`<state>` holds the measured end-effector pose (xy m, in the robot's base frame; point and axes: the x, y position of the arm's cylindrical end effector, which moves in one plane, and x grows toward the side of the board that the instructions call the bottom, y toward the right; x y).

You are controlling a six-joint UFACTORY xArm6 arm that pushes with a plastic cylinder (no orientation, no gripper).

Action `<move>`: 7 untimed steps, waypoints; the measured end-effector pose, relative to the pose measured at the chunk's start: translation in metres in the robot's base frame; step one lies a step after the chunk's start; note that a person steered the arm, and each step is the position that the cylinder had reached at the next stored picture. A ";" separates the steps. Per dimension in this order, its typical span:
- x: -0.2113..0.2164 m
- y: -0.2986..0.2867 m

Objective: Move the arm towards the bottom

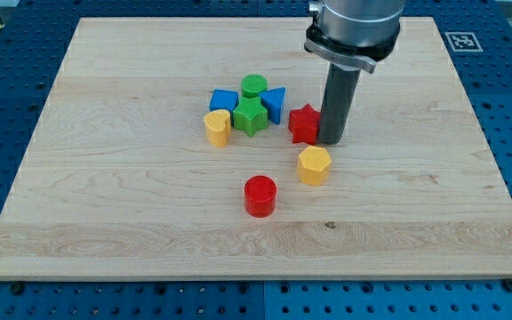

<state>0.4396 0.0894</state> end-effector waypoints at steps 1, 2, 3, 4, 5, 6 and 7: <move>-0.020 0.000; -0.025 -0.006; -0.025 -0.015; -0.025 -0.029; -0.025 -0.041; -0.025 -0.049; -0.025 -0.049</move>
<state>0.4142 0.0402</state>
